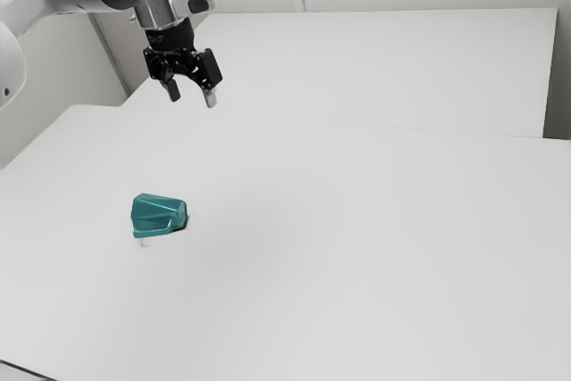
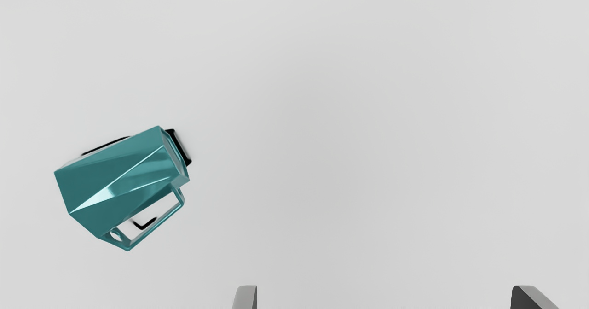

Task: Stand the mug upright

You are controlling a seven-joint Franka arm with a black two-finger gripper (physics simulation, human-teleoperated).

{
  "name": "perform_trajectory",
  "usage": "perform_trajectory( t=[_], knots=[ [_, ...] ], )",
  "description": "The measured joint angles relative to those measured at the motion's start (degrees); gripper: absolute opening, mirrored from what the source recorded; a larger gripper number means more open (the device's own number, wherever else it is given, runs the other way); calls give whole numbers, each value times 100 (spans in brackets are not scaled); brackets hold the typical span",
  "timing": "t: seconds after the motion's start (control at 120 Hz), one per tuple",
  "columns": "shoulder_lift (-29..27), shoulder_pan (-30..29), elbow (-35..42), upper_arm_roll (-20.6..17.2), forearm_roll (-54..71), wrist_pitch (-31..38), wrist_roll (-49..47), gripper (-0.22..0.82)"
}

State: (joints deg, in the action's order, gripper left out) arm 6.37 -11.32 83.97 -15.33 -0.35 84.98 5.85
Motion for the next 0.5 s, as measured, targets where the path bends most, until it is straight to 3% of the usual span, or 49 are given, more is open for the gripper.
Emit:
perform_trajectory(
  t=[0.208, 0.358, 0.5],
  knots=[
    [-26, 31, -97, 213, -15, -100, 23, 60],
    [-69, -37, -23, 1213, -255, -329, 40, 60],
    [-47, -112, 174, 1746, -382, -450, 52, 60]
  ],
)
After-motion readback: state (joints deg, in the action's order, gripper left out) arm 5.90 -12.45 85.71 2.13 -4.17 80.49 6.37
